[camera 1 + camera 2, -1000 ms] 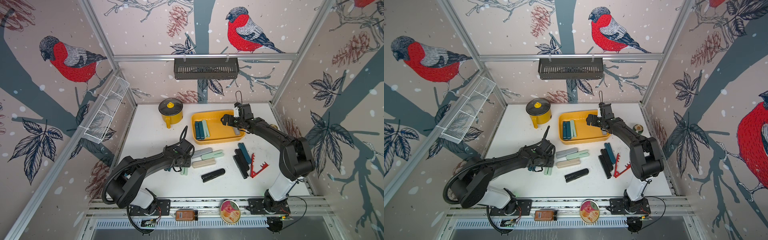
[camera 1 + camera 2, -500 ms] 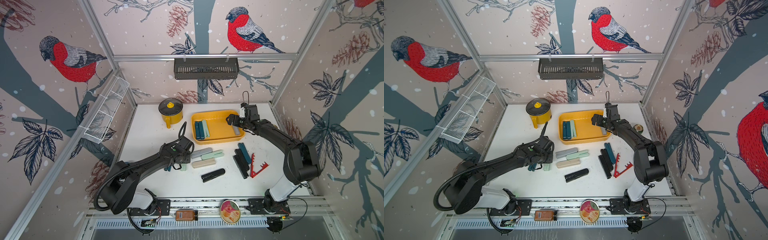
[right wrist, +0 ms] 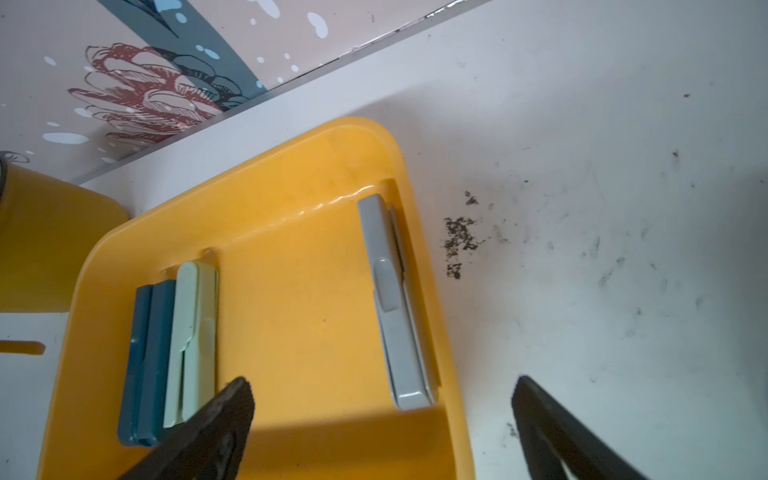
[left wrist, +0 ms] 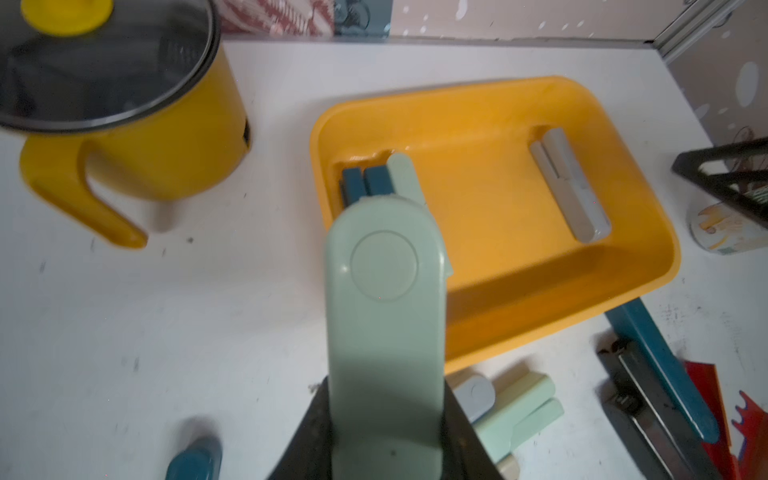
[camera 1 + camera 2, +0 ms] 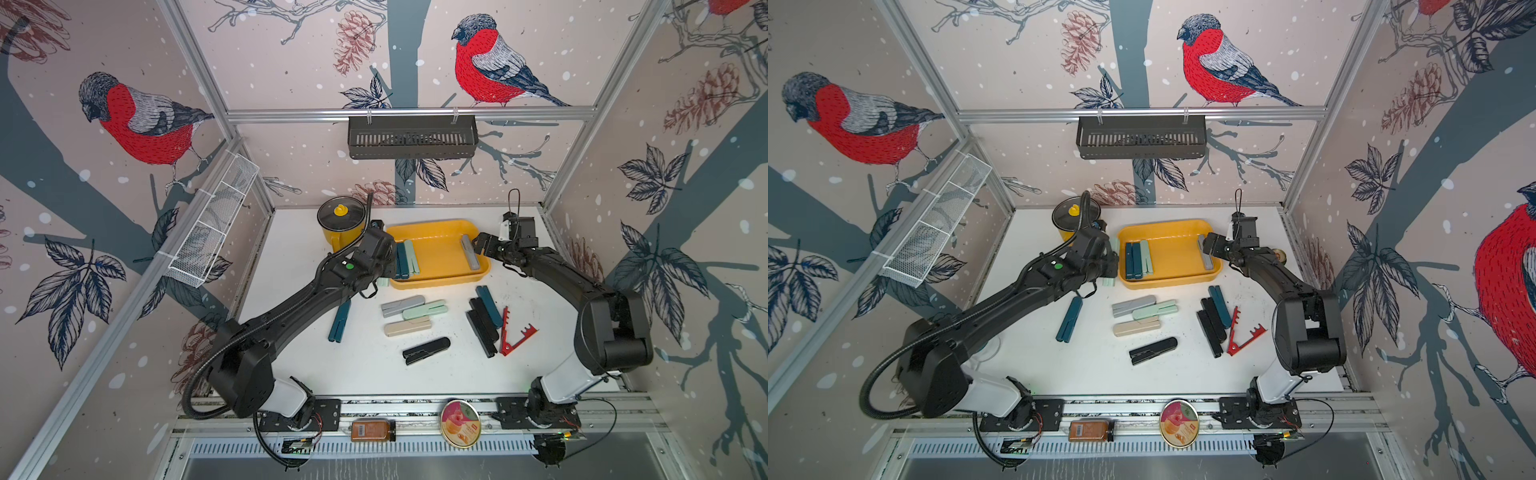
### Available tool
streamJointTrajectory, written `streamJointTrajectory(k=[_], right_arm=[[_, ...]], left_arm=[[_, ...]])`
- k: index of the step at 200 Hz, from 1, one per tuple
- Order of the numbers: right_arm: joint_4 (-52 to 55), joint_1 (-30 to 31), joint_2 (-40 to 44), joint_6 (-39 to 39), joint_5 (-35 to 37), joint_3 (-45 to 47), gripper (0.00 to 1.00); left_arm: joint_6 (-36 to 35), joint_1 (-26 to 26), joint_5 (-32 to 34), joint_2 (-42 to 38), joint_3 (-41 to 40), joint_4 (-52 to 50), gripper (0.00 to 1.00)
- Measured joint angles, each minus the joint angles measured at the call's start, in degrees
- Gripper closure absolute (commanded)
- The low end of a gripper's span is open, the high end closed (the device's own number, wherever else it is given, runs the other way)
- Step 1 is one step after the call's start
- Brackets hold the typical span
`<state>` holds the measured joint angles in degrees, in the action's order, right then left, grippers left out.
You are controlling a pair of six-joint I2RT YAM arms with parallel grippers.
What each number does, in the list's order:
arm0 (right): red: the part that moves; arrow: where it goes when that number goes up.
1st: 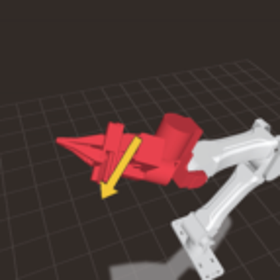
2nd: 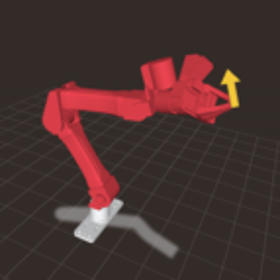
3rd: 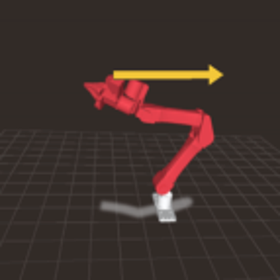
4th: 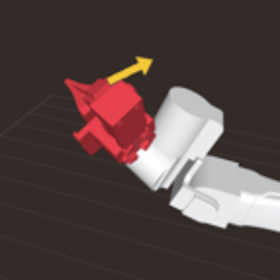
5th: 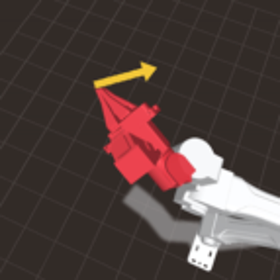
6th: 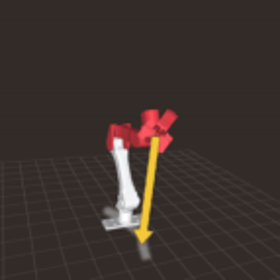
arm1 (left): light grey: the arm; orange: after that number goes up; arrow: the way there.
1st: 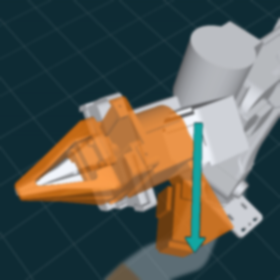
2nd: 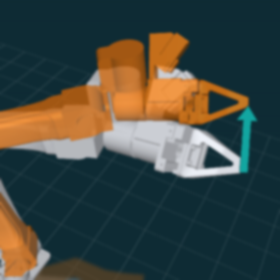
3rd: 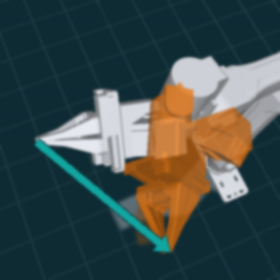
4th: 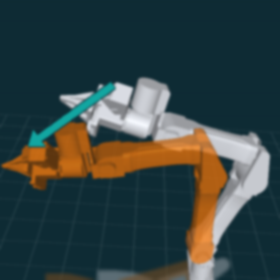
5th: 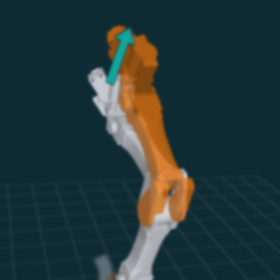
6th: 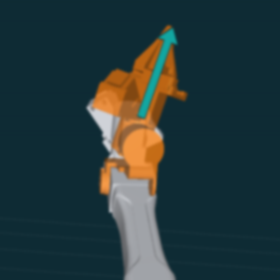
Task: Put the pruning pliers into the storage box
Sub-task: Move the storage box to the center of the board, then place the pruning pliers in the storage box.
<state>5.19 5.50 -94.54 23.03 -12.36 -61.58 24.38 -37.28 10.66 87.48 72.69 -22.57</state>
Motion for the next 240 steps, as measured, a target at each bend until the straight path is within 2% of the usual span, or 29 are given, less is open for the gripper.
streamJointTrajectory(k=[31, 77, 111, 155, 201, 240], right_arm=[[-2.1, -1.8, -3.1, -0.8, -4.6, 0.4, 0.02], [-5.8, -3.3, -7.7, -1.2, -11.9, -0.3, 0.04], [-7.1, -1.9, -8.9, -2.1, -16.1, -0.7, 0.09], [-8.3, 0.9, -6.4, -2.1, -17.2, 2.9, 0.09], [-8.2, 0.8, -4.4, -1.7, -17.1, 4.6, 0.08], [-8.2, 0.3, -3.2, -0.7, -15.1, 4.6, 0.07]], left_arm=[[-0.8, 0.0, -4.7, 11.9, 12.8, -0.5, 0.85], [-0.8, 0.0, -10.5, 27.5, 26.8, -1.7, 0.85], [-0.8, 0.0, -12.3, 37.8, 38.6, -4.6, 0.85], [-1.4, 0.0, -12.3, 50.5, 54.4, -10.7, 0.84], [-2.3, 0.0, -11.6, 55.3, 56.4, -15.4, 0.82], [-2.6, 0.1, -9.8, 56.2, 55.4, -16.6, 0.73]])
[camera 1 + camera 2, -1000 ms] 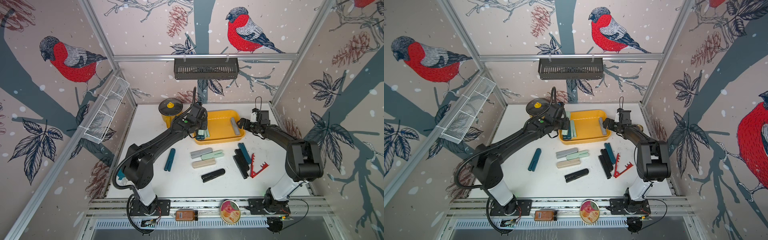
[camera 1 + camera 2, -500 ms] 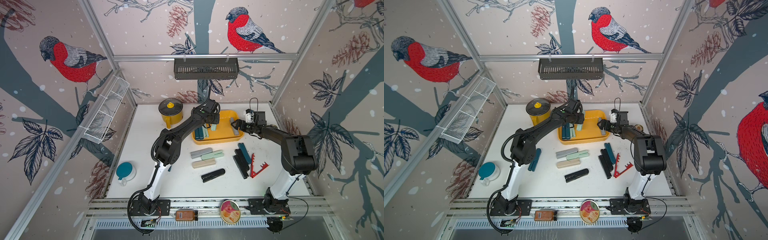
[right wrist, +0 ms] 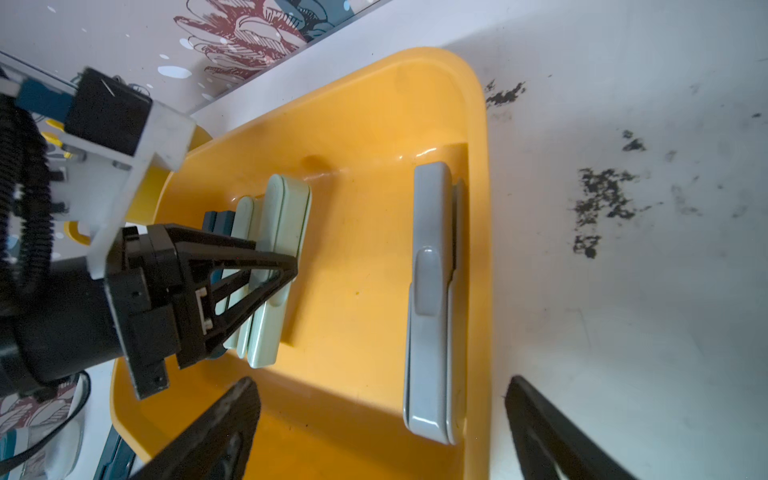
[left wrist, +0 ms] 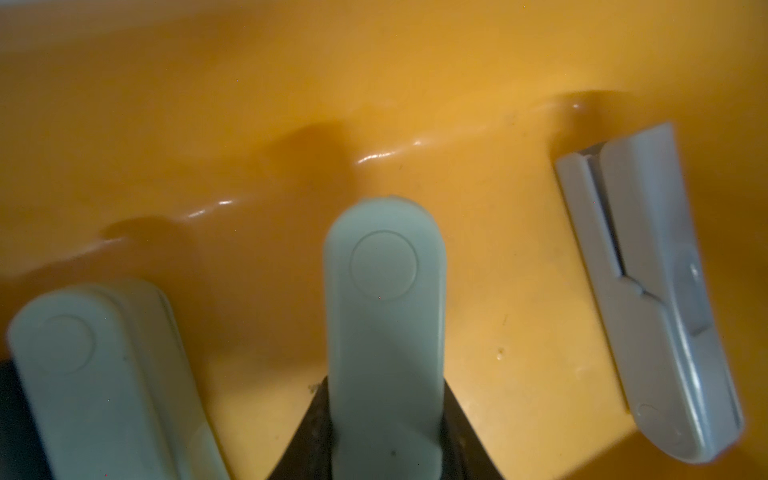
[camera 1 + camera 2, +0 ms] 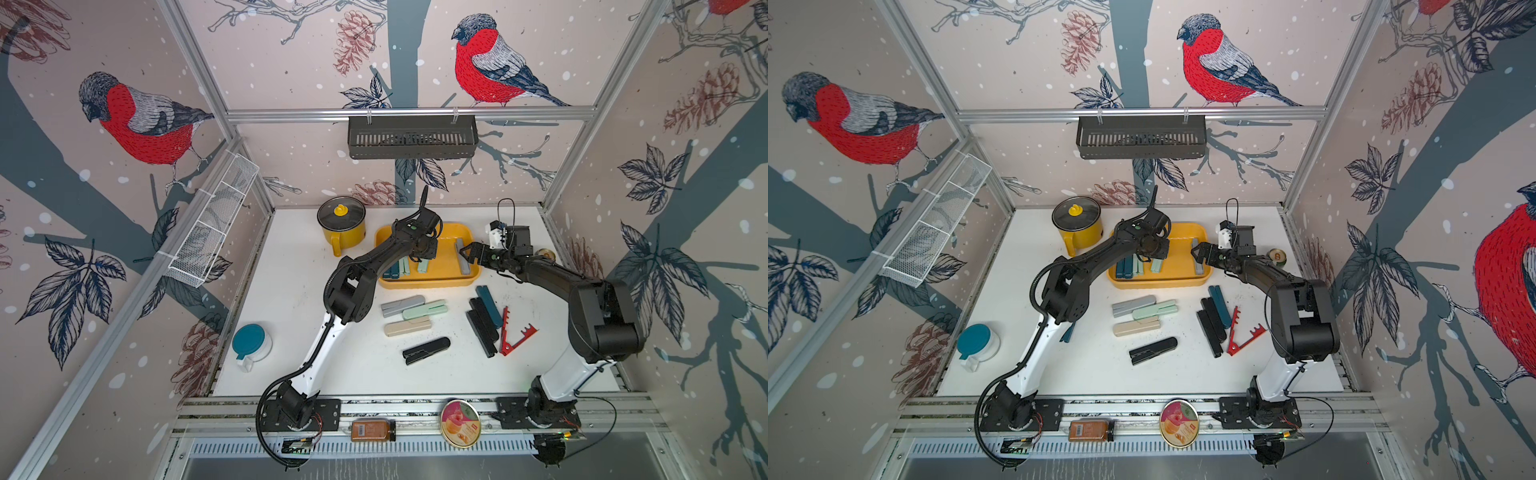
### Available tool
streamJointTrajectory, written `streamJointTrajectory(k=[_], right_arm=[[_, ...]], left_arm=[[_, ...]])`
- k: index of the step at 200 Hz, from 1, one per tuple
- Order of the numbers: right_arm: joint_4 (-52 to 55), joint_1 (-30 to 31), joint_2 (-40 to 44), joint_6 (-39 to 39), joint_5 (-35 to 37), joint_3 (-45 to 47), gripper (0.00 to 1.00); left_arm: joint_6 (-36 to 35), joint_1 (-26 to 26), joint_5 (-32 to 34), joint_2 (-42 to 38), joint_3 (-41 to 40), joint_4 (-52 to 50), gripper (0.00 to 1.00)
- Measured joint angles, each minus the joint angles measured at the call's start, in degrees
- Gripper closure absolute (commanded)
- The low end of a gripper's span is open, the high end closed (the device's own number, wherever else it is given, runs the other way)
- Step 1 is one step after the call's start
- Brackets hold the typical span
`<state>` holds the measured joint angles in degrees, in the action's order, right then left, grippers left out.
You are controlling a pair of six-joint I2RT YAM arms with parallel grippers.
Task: Put the pruning pliers into the storage box
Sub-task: Place the pruning pliers in the storage box.
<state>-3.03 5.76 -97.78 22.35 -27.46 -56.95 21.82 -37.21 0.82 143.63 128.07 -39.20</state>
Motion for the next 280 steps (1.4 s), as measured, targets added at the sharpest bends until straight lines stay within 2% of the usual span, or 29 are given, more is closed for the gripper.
streamJointTrajectory(k=[25, 73, 90, 108, 120, 184, 223, 280], right_arm=[[0.3, -0.6, 0.0, 0.2, 1.0, 0.1, 0.06], [0.7, -0.9, 0.0, 0.2, 2.0, 0.3, 0.06], [0.7, -1.0, -0.1, 0.3, 2.3, 0.3, 0.06], [0.7, -1.2, -0.3, 0.4, 2.3, 0.3, 0.06], [0.7, -1.3, -0.5, 0.4, 2.4, 0.3, 0.06], [0.9, -1.6, -0.5, 0.4, 2.4, 0.2, 0.06], [1.6, -1.7, -0.3, 0.4, 2.8, 0.1, 0.07], [3.1, -1.4, 2.2, 0.5, 4.2, -0.7, 0.07]], left_arm=[[-0.5, 0.0, 0.7, 1.0, 0.0, -0.4, 0.59], [-1.3, 0.0, 0.9, 2.3, 0.2, 0.8, 0.45], [-1.3, 0.0, 0.7, 2.3, 0.2, 1.2, 0.45], [-1.3, 0.0, 0.7, 2.3, 0.2, 1.2, 0.54], [-1.3, 0.1, 0.7, 2.3, 0.2, 1.2, 0.55], [-1.0, 0.2, 0.7, 2.2, 0.2, 1.1, 0.44], [0.4, 0.2, 0.8, 1.3, 0.0, 0.7, 0.43], [0.9, 0.0, 0.7, -4.5, -3.4, 2.0, 0.36]])
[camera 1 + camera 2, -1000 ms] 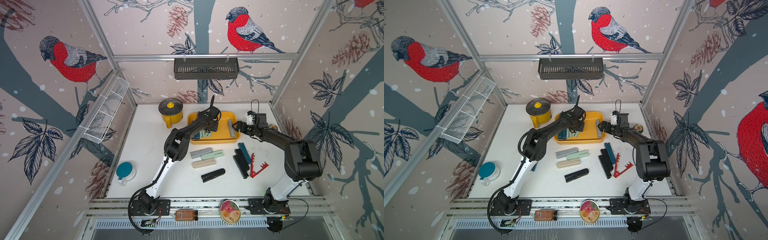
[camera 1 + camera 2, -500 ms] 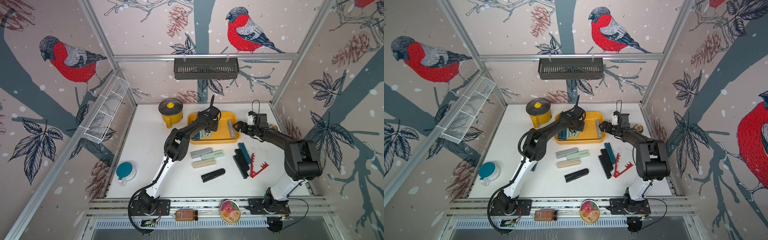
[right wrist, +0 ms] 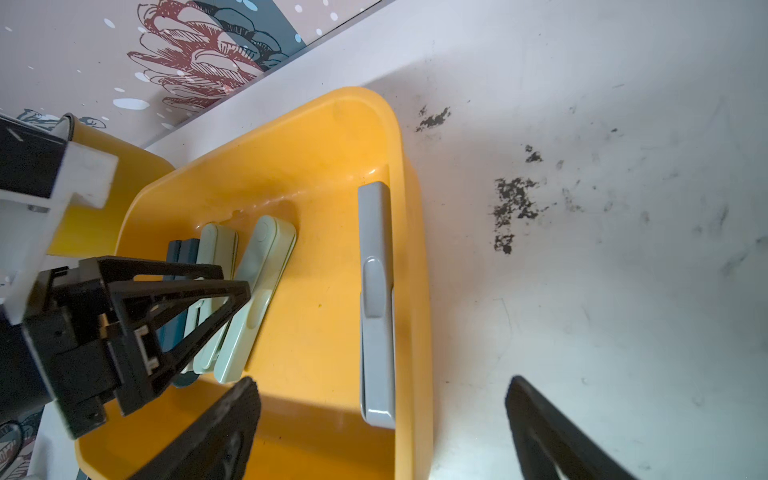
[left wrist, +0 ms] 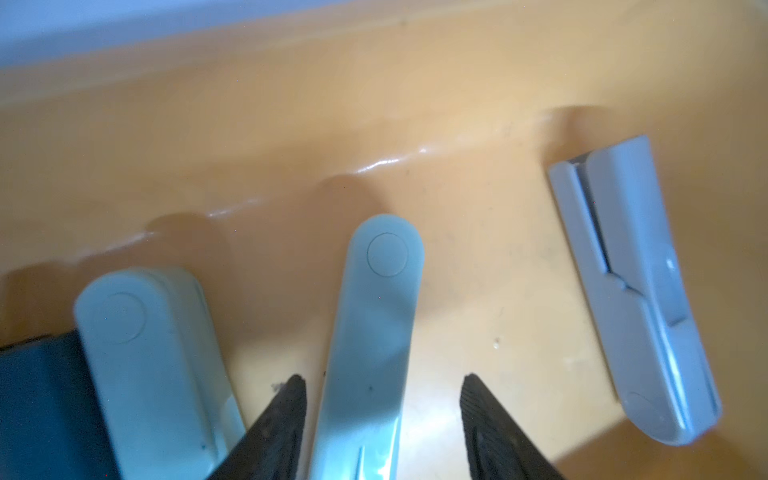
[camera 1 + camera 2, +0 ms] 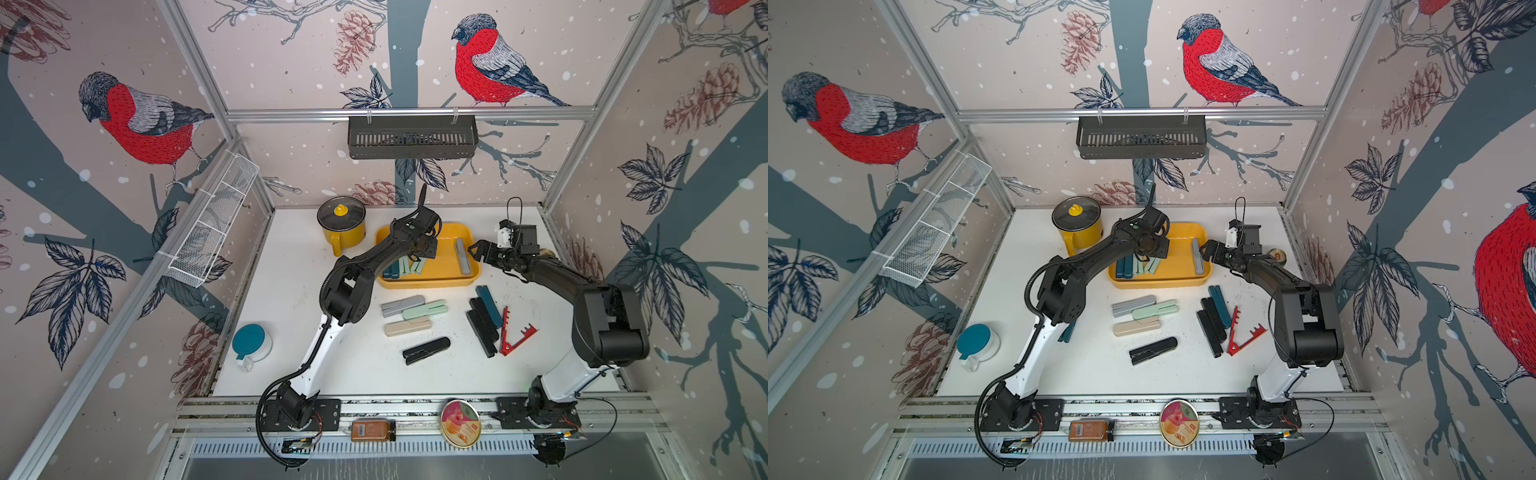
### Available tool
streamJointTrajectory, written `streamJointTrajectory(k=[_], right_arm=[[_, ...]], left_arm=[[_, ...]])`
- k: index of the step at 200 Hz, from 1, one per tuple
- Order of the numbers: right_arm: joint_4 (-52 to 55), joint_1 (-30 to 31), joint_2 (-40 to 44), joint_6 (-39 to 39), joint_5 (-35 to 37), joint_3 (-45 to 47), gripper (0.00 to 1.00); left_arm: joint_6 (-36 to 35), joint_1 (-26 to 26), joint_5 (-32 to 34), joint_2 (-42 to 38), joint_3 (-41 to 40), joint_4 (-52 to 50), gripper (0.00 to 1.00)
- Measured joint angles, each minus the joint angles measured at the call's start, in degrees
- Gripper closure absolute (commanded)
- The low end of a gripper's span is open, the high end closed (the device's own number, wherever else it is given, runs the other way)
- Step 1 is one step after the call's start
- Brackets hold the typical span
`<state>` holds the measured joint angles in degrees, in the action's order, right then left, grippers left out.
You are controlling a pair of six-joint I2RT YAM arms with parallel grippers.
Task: Put the pruning pliers into the storage box
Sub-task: Place the pruning pliers in the storage box, then adjust the pruning pliers in the storage box.
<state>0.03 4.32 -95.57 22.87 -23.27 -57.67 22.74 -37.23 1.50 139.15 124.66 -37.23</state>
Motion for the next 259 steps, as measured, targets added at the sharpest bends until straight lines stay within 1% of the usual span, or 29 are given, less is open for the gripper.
streamJointTrajectory(k=[14, 26, 45, 54, 65, 81, 112, 131, 164, 193, 220, 259], right_arm=[[0.4, 0.2, 0.2, 0.2, 1.0, -0.5, 0.07], [0.8, 0.6, 0.6, 1.1, 1.7, -0.7, 0.07], [1.0, 2.3, 1.7, 1.3, 2.5, -1.0, 0.07], [1.0, 3.6, 2.1, 1.7, 2.7, -1.4, 0.07], [0.9, 5.5, 2.2, 2.8, 3.6, -2.1, 0.07], [0.8, 8.3, 1.6, 4.3, 4.0, -3.6, 0.07], [-0.1, 13.6, -3.6, 6.1, 4.5, -8.3, 0.07], [0.3, 15.8, -8.6, 7.5, 4.5, -12.0, 0.07], [1.0, 17.2, -16.2, 10.2, 3.9, -17.0, 0.07], [1.6, 18.6, -20.8, 10.3, 3.4, -20.9, 0.07], [1.8, 19.2, -24.4, 11.4, 2.2, -23.6, 0.07], [2.9, 20.1, -28.4, 11.4, 0.8, -28.0, 0.07]], left_arm=[[0.3, 0.0, 0.0, -1.1, -0.4, 0.9, 0.34], [0.6, 0.0, 0.0, -2.3, -1.1, 1.0, 0.3], [1.5, 0.0, 1.1, -5.9, -4.9, 2.1, 0.24], [2.1, 0.0, 2.0, -8.7, -8.2, 3.2, 0.21], [2.4, 0.2, 3.2, -12.4, -12.5, 4.9, 0.14], [2.9, 0.7, 4.6, -18.6, -19.5, 8.0, 0.11], [4.7, 2.7, 8.9, -30.8, -33.9, 13.7, 0.01], [6.0, 4.8, 11.4, -37.4, -42.5, 15.6, 0.01], [8.0, 9.6, 15.1, -47.8, -55.9, 16.9, 0.01], [9.5, 12.8, 15.6, -55.2, -65.8, 17.4, 0.01], [10.1, 15.8, 15.0, -59.8, -73.4, 17.2, 0.01], [10.5, 18.3, 12.4, -63.1, -80.3, 17.0, 0.01]])
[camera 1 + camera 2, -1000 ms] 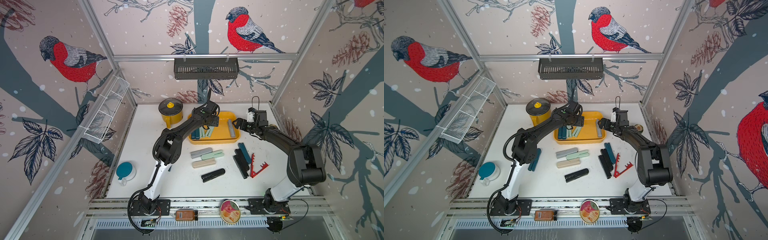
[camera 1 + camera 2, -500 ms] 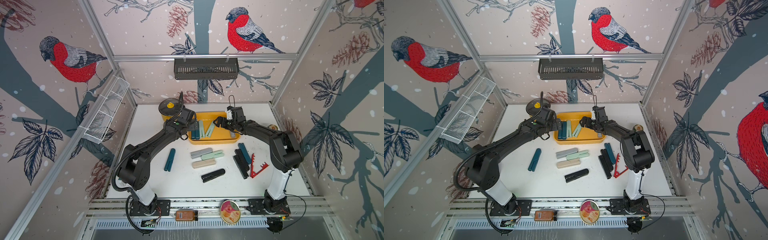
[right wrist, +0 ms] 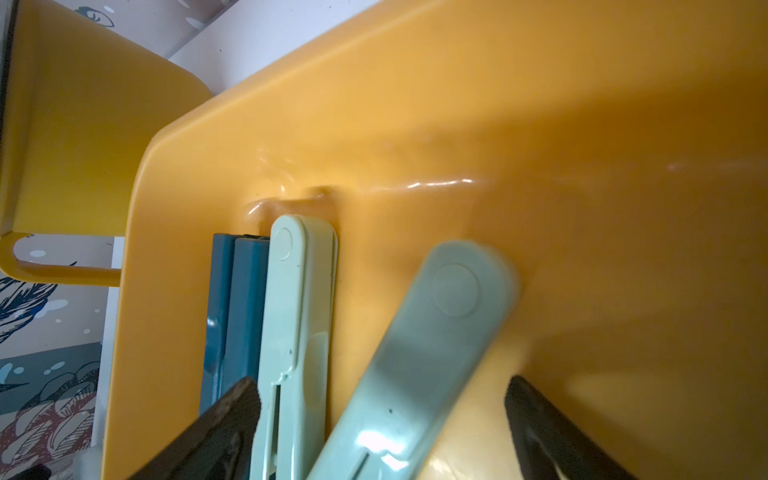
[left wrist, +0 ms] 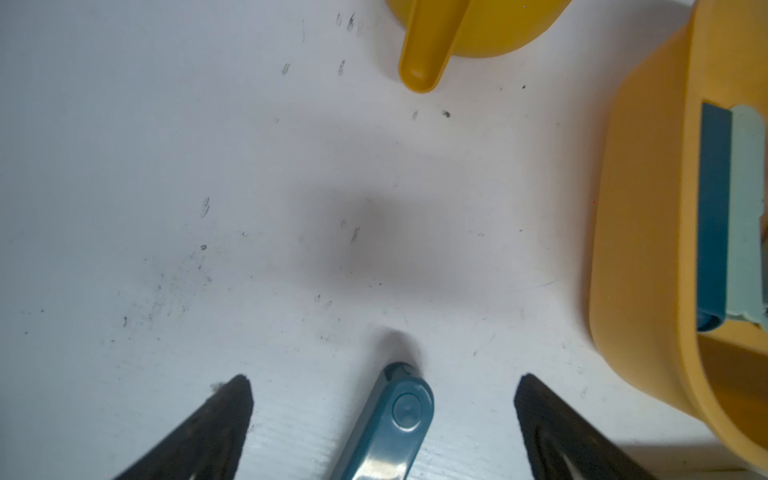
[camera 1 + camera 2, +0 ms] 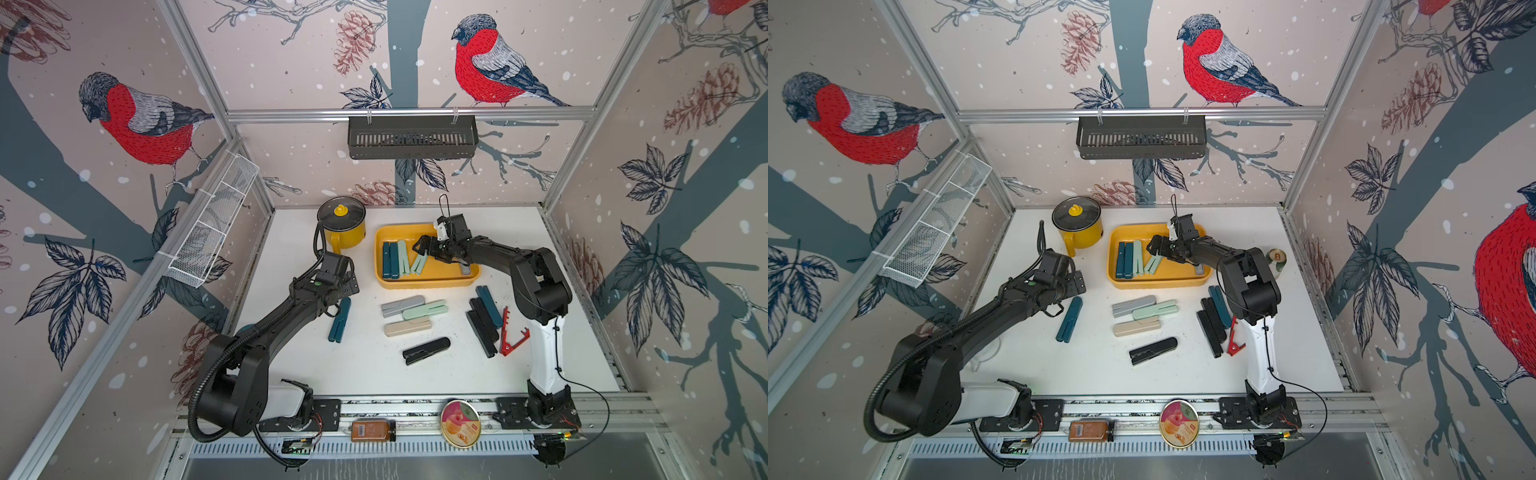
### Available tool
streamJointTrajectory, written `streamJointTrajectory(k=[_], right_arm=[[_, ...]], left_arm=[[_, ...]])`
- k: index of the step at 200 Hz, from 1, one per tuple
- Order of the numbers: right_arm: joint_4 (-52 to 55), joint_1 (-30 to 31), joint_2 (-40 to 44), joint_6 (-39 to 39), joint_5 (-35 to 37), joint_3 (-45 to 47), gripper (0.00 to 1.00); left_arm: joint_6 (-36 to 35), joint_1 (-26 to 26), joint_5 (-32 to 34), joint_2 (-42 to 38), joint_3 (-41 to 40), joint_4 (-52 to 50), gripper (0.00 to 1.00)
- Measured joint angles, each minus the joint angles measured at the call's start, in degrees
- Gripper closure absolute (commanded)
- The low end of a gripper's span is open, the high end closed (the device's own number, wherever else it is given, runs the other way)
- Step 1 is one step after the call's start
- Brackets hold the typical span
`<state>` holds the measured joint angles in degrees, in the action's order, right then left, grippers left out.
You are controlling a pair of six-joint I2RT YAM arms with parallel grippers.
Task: Put the pruning pliers into the storage box
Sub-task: Adjust the pruning pliers in the storage box.
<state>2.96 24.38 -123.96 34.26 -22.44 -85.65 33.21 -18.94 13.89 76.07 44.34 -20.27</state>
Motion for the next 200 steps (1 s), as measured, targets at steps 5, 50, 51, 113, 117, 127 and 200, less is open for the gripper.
streamJointTrajectory(k=[5, 50, 51, 113, 117, 127, 200], right_arm=[[0.0, 0.2, -0.3, 0.0, -0.3, -0.4, 0.07], [0.0, 1.8, -2.7, 0.0, -2.2, -3.5, 0.07], [0.0, 1.9, -2.7, 0.0, -2.2, -3.6, 0.07], [-0.2, 2.9, -3.2, 0.6, -3.5, -3.8, 0.08], [-0.3, 3.0, -3.1, 0.7, -3.7, -3.6, 0.08], [-0.5, 3.1, -2.8, 1.6, -4.1, -3.1, 0.08], [-0.7, 3.3, 2.0, 4.6, -6.0, 2.1, 0.08]], left_arm=[[0.0, 0.0, -0.4, -0.4, -0.8, -0.1, 0.01], [1.5, 0.4, -3.9, -1.7, -7.2, -0.1, 0.02], [1.5, 0.4, -4.0, -1.7, -7.3, -0.1, 0.02], [3.4, 0.5, -7.7, -3.0, -11.9, 0.4, 0.02], [3.5, 0.5, -7.8, -3.2, -12.0, 0.4, 0.02], [3.8, 0.5, -7.8, -3.5, -12.2, 0.5, 0.02], [4.3, 0.5, -9.2, -4.0, -12.6, 0.8, 0.03]])
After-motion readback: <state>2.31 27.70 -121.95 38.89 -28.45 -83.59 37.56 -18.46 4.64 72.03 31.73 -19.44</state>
